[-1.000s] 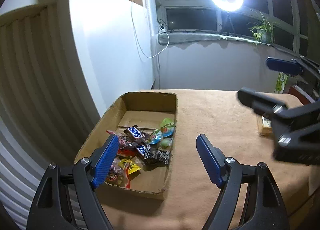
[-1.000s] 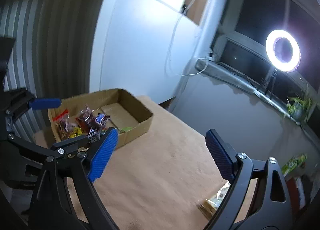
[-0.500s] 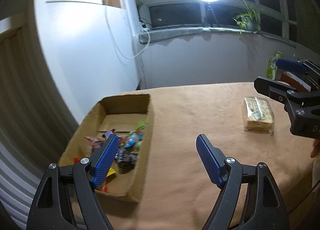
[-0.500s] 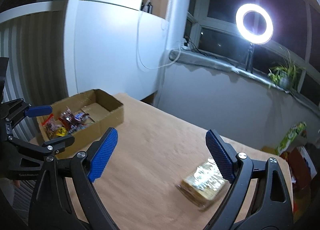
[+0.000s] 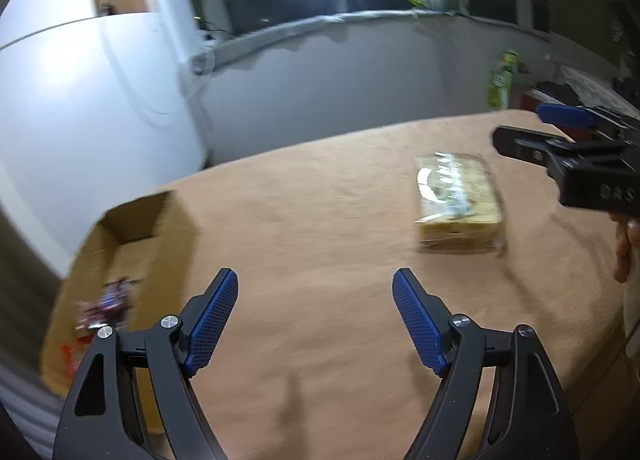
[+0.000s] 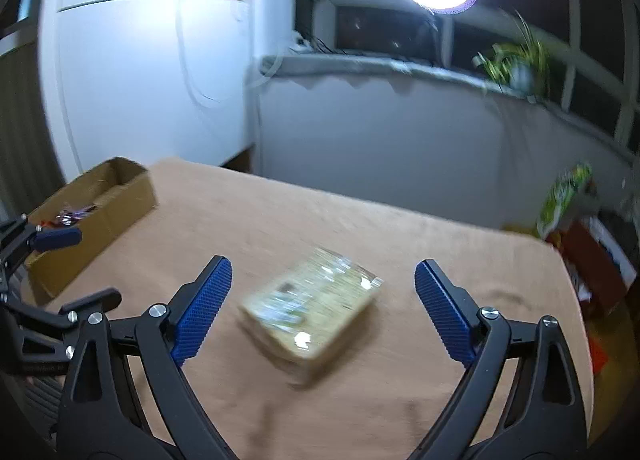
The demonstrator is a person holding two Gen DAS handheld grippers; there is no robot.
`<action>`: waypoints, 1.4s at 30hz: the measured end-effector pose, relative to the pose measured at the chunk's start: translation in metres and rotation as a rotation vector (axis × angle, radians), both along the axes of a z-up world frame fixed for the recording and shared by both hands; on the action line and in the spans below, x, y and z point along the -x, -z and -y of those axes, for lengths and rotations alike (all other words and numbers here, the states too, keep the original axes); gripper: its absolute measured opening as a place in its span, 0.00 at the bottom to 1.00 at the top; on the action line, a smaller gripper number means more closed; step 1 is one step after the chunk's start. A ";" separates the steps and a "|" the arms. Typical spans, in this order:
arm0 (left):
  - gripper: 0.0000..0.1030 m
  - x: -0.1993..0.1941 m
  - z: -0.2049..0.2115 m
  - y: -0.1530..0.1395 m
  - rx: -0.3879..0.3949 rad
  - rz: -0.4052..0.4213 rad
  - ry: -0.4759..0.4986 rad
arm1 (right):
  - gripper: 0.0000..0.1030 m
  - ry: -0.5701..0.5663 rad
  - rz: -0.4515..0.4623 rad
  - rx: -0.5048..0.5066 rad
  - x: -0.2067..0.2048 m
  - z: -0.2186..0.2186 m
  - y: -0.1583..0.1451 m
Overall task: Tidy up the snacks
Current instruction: 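Move the right tool toward the plastic-wrapped bread loaf, then grasp the bread loaf with the left tool while the right tool pinches its other side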
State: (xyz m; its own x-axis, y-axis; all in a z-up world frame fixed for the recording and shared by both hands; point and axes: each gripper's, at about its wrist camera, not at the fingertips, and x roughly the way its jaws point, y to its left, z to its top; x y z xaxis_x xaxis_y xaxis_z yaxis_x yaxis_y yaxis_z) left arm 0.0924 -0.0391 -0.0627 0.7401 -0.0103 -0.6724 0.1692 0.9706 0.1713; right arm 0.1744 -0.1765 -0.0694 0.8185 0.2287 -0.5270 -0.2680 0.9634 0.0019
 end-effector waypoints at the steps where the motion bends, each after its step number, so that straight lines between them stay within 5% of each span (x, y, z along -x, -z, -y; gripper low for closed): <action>1: 0.77 -0.005 0.008 0.006 0.028 -0.017 0.038 | 0.93 0.005 -0.025 -0.018 -0.006 0.009 0.005; 7: 0.77 -0.034 0.053 0.043 0.144 -0.129 0.264 | 0.93 -0.014 -0.179 -0.182 -0.048 0.050 0.039; 15: 0.77 -0.071 0.070 0.050 0.215 -0.207 0.309 | 0.93 -0.094 -0.314 -0.245 -0.085 0.046 0.079; 23: 0.64 -0.073 0.067 0.049 0.252 -0.210 0.303 | 0.68 -0.147 -0.325 -0.308 -0.083 0.050 0.084; 29: 0.63 -0.067 0.069 0.051 0.237 -0.215 0.305 | 0.68 -0.147 -0.327 -0.307 -0.080 0.053 0.081; 32: 0.63 -0.064 0.068 0.052 0.220 -0.217 0.297 | 0.88 -0.130 -0.341 -0.223 -0.091 0.057 0.075; 35: 0.68 -0.067 0.073 0.053 0.220 -0.223 0.289 | 0.90 -0.120 -0.263 -0.112 -0.104 0.060 0.061; 38: 0.71 -0.068 0.073 0.054 0.232 -0.219 0.278 | 0.90 -0.223 -0.288 -0.173 -0.133 0.061 0.061; 42: 0.70 -0.073 0.068 0.053 0.271 -0.220 0.265 | 0.59 -0.346 -0.380 -0.252 -0.145 0.055 0.075</action>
